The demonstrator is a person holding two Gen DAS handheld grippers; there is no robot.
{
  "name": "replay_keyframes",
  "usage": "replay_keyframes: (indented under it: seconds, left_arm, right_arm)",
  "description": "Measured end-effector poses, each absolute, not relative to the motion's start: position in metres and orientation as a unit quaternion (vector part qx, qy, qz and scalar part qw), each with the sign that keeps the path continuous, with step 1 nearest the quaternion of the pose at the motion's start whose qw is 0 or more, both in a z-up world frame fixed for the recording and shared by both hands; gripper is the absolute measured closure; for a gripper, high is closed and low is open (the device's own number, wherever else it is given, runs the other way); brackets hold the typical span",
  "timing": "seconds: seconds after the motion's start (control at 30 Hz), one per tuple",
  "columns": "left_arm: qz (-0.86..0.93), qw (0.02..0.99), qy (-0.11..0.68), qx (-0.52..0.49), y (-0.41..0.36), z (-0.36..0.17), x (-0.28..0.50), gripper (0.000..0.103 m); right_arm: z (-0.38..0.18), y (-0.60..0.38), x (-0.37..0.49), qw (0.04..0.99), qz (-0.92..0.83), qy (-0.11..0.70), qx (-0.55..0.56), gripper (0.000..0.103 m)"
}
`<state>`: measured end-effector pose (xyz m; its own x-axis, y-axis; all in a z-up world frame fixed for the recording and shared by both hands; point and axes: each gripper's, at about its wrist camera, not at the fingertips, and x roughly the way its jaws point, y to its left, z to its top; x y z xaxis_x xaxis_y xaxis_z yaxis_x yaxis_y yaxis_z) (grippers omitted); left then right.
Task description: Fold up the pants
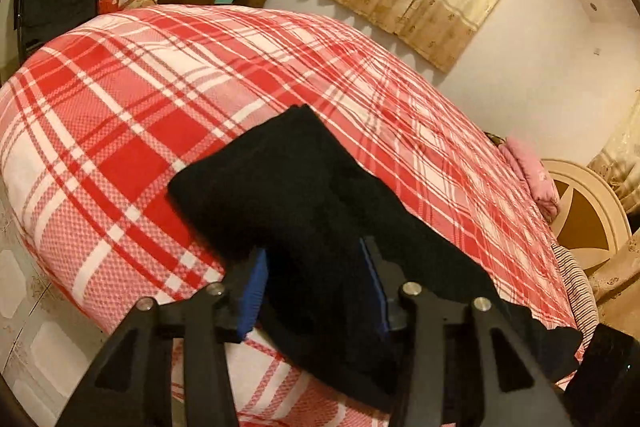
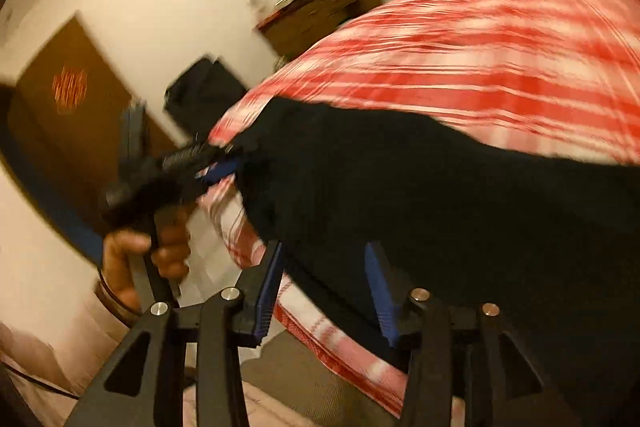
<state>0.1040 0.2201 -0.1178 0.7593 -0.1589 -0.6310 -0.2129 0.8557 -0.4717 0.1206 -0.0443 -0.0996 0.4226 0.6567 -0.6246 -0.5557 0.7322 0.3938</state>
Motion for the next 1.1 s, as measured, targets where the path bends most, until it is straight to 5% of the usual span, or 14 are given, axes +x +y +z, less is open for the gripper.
replay_keyframes:
  seconds: [0.43, 0.5, 0.57, 0.7, 1.1]
  left_arm:
    - [0.015, 0.909, 0.33, -0.255, 0.223, -0.116, 0.104, 0.056]
    - [0.01, 0.91, 0.325, -0.256, 0.222, -0.115, 0.107, 0.062]
    - [0.011, 0.914, 0.326, -0.242, 0.221, -0.115, 0.111, 0.077]
    - [0.01, 0.917, 0.32, -0.239, 0.227, -0.112, 0.113, 0.088]
    - [0.035, 0.938, 0.297, -0.175, 0.236, -0.086, 0.112, 0.092]
  right_arm:
    - [-0.132, 0.02, 0.118, 0.87, 0.302, 0.355, -0.16, 0.06]
    - [-0.136, 0.019, 0.125, 0.87, 0.294, 0.365, -0.156, 0.089]
    - [-0.137, 0.018, 0.128, 0.868, 0.296, 0.368, -0.154, 0.089]
    - [-0.132, 0.022, 0.124, 0.87, 0.297, 0.358, -0.166, 0.098]
    - [-0.111, 0.05, 0.115, 0.857, 0.346, 0.34, -0.172, 0.099]
